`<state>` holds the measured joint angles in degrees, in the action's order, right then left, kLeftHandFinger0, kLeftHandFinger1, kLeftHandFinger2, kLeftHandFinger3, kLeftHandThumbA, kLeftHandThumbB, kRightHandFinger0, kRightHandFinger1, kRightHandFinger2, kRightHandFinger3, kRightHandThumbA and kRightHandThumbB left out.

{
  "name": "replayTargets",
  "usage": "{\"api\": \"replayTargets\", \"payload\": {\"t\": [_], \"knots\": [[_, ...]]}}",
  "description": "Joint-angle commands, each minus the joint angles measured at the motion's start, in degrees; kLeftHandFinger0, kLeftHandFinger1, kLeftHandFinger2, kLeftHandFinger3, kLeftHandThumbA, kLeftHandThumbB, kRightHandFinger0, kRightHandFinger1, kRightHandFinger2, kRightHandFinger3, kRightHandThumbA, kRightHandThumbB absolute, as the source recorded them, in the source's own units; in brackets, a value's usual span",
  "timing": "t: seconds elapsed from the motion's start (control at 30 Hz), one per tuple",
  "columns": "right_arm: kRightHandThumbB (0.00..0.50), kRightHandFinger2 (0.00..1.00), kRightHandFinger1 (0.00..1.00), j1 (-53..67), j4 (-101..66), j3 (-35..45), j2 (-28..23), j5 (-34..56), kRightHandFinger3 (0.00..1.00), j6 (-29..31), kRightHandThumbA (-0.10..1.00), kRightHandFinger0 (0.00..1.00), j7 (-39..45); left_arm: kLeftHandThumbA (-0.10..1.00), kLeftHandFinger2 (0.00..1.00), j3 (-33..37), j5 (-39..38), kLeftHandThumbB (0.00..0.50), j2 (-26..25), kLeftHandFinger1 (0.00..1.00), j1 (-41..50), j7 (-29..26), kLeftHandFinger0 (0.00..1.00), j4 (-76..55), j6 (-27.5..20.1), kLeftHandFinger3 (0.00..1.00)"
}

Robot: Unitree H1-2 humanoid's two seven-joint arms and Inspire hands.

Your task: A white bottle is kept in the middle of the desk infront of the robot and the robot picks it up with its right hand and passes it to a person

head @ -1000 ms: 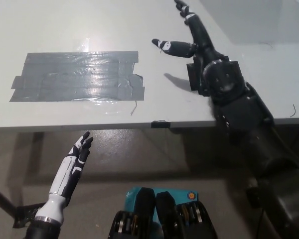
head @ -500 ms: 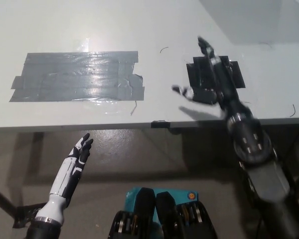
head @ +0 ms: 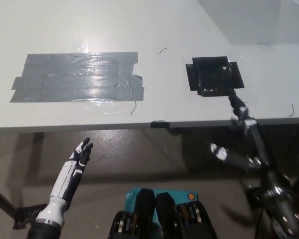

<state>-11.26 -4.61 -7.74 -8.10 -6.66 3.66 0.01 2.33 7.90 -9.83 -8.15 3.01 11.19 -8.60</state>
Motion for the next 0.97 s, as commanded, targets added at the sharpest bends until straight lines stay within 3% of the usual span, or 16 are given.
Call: {"api": "replayTargets", "payload": {"t": [0.0, 0.3, 0.93], "knots": [[0.319, 1.0, 1.0, 0.92, -2.66, 0.16, -1.21, 3.09, 1.0, 3.62, 0.84, 1.0, 3.38, 1.0, 1.0, -0.15, 0.43, 0.166, -0.64, 1.0, -0.45, -0.39, 1.0, -0.66, -1.82, 1.0], [0.305, 1.0, 1.0, -0.89, 13.89, -0.03, -0.72, 2.41, 1.0, 7.51, 0.84, 1.0, 4.08, 1.0, 1.0, -0.17, 0.79, 0.169, -0.4, 1.0, -0.32, -0.85, 1.0, -0.54, -1.98, 1.0], [0.307, 1.0, 1.0, -0.17, 18.39, 0.3, -0.04, 3.6, 1.0, 8.14, 0.85, 1.0, 6.5, 1.0, 1.0, 0.07, 1.53, 0.179, -0.53, 1.0, 0.19, -0.64, 1.0, -1.64, -1.87, 1.0]]}}
